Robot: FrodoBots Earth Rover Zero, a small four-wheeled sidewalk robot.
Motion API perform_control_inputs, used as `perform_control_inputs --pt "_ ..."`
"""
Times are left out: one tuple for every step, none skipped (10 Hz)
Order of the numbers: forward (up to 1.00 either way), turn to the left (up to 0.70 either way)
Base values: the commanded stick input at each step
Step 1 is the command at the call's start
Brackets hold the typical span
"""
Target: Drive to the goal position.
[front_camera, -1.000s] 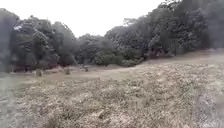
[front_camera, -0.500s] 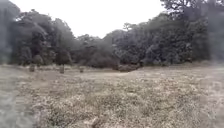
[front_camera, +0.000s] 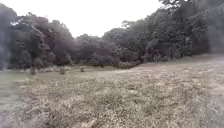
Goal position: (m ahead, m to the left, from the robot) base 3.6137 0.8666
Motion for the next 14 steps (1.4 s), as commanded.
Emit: perform_control_inputs --pt "0.0 0.45" --pt "0.0 0.45" --pt "0.0 0.45" --pt "0.0 0.0" --pt "0.0 0.0" --pt "0.0 0.0" --pt "0.0 0.45" --pt "0.0 0.45" --pt "0.0 0.45" --pt "0.0 0.45" --pt "0.0 0.45" --pt "0.0 0.45" --pt "0.0 0.45" --pt "0.0 0.45"
